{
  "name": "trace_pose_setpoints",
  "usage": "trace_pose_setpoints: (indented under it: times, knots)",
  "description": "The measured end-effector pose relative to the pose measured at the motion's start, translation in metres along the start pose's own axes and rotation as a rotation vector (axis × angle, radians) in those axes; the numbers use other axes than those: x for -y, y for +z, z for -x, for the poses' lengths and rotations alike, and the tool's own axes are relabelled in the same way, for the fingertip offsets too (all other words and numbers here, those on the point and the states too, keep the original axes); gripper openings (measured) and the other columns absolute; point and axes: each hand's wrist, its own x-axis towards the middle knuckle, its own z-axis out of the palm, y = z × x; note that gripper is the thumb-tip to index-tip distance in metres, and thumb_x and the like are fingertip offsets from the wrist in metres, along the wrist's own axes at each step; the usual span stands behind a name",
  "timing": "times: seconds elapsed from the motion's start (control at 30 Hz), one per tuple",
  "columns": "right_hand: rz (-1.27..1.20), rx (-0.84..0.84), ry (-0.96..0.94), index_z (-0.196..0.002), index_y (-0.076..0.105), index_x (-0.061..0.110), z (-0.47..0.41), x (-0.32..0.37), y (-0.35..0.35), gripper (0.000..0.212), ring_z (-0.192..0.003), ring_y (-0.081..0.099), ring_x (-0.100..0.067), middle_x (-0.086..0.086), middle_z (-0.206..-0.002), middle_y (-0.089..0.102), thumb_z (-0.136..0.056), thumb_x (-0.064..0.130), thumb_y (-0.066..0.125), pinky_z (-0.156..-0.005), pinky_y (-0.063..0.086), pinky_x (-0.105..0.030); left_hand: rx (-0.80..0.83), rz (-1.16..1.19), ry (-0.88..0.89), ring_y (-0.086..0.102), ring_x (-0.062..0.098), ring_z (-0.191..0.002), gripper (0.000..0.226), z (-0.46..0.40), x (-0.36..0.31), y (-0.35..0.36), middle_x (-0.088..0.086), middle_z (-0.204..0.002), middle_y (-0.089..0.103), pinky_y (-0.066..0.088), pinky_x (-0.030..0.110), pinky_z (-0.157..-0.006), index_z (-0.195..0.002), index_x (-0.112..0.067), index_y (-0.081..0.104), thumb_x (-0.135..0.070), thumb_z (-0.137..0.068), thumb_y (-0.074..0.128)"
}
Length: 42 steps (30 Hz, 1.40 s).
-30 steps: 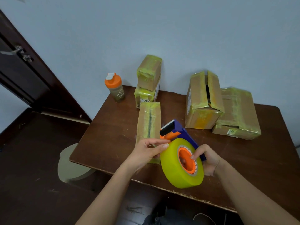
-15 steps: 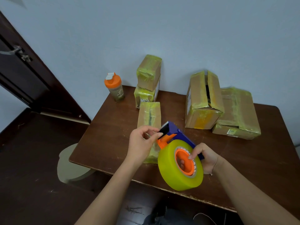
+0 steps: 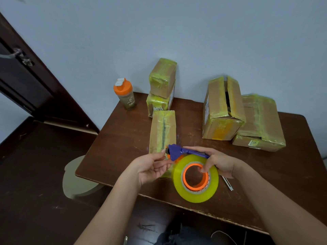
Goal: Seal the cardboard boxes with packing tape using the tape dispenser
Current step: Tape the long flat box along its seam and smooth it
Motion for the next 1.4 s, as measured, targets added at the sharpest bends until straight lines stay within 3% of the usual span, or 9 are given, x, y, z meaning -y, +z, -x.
trace_pose_setpoints:
  times: [0.17, 0.33, 0.47, 0.6, 0.83, 0.97, 1.03, 1.23, 1.4]
  knots:
    - [0.286, -0.028, -0.081, -0.132, 0.058, 0.038, -0.003, 0.007, 0.003, 0.087, -0.121, 0.057, -0.022, 0.002, -0.133, 0.06, -0.056, -0.003, 0.064, -0.103, 0.046, -0.046, 0.072, 0.135, -0.042, 0.07, 0.026, -0.058, 0.01, -0.007, 0.002, -0.01, 0.026, -0.079, 0.068, 0.058, 0.031, -0.055, -0.098, 0.004, 0.056, 0.002, -0.095, 0.046]
    - [0.512, -0.033, -0.146, -0.13, 0.054, 0.045, -0.007, 0.012, 0.006, 0.085, -0.112, 0.059, -0.022, 0.006, -0.13, 0.057, -0.062, -0.005, 0.064, -0.089, 0.052, -0.04, 0.102, 0.176, -0.076, 0.071, 0.031, -0.062, 0.015, -0.011, 0.003, -0.017, 0.026, -0.082, 0.068, 0.059, 0.039, -0.055, -0.1, 0.004, 0.054, -0.009, -0.097, 0.047]
    - [0.571, -0.052, -0.191, -0.132, 0.052, 0.044, -0.008, 0.015, 0.009, 0.087, -0.107, 0.06, -0.014, 0.01, -0.13, 0.055, -0.071, -0.017, 0.063, -0.083, 0.052, -0.026, 0.192, 0.229, -0.12, 0.07, 0.039, -0.065, 0.022, -0.006, 0.002, -0.019, 0.033, -0.085, 0.065, 0.058, 0.048, -0.051, -0.106, 0.011, 0.051, 0.007, -0.094, 0.033]
    - [0.622, -0.06, -0.217, -0.135, 0.05, 0.041, -0.01, 0.017, 0.01, 0.086, -0.112, 0.058, -0.01, 0.01, -0.133, 0.052, -0.073, -0.016, 0.064, -0.087, 0.052, -0.025, 0.2, 0.31, -0.134, 0.068, 0.035, -0.056, 0.031, -0.008, 0.003, -0.021, 0.03, -0.087, 0.064, 0.051, 0.032, -0.038, -0.104, 0.011, 0.051, 0.015, -0.092, 0.023]
    - [0.966, -0.053, -0.176, -0.141, 0.034, 0.043, -0.006, 0.026, 0.018, 0.092, -0.119, 0.044, -0.012, 0.012, -0.14, 0.037, -0.073, -0.007, 0.07, -0.09, 0.051, -0.03, 0.123, 0.089, -0.084, 0.063, 0.023, -0.078, 0.025, -0.037, 0.012, -0.031, 0.022, -0.09, 0.065, 0.055, 0.03, -0.067, -0.113, 0.002, 0.052, 0.012, -0.094, 0.041]
    - [1.152, -0.094, -0.179, -0.143, 0.015, 0.053, 0.001, 0.011, 0.009, 0.104, -0.118, 0.042, -0.011, 0.011, -0.14, 0.035, -0.072, 0.009, 0.077, -0.09, 0.051, -0.036, 0.132, 0.024, -0.056, 0.049, 0.019, -0.08, 0.034, -0.048, 0.018, -0.028, 0.021, -0.102, 0.054, 0.058, 0.035, -0.067, -0.116, 0.0, 0.05, 0.019, -0.089, 0.042]
    - [1.155, -0.095, -0.147, -0.144, 0.008, 0.057, 0.006, 0.0, 0.003, 0.108, -0.118, 0.042, -0.011, 0.011, -0.14, 0.034, -0.074, 0.015, 0.079, -0.091, 0.05, -0.034, 0.113, -0.046, -0.052, 0.056, 0.021, -0.079, 0.041, -0.052, 0.019, -0.024, 0.021, -0.098, 0.056, 0.061, 0.036, -0.063, -0.12, 0.0, 0.048, 0.023, -0.087, 0.039]
    - [1.097, -0.137, -0.124, -0.147, 0.016, 0.05, 0.017, -0.026, -0.004, 0.1, -0.112, 0.039, -0.004, 0.022, -0.115, 0.032, -0.078, 0.01, 0.075, -0.094, 0.042, -0.028, 0.023, -0.236, -0.088, 0.042, 0.016, -0.065, 0.028, -0.055, 0.029, -0.005, 0.013, -0.073, 0.046, 0.056, 0.028, -0.047, -0.095, -0.004, 0.047, 0.021, -0.089, 0.035]
    - [1.132, -0.165, -0.159, -0.14, 0.015, 0.059, 0.02, -0.033, -0.011, 0.101, -0.115, 0.038, -0.007, 0.013, -0.123, 0.035, -0.077, 0.007, 0.074, -0.089, 0.033, -0.018, -0.059, -0.245, -0.044, 0.058, 0.024, -0.077, 0.035, -0.052, 0.025, -0.004, 0.018, -0.081, 0.057, 0.051, 0.038, -0.068, -0.093, -0.003, 0.044, 0.029, -0.084, 0.037]
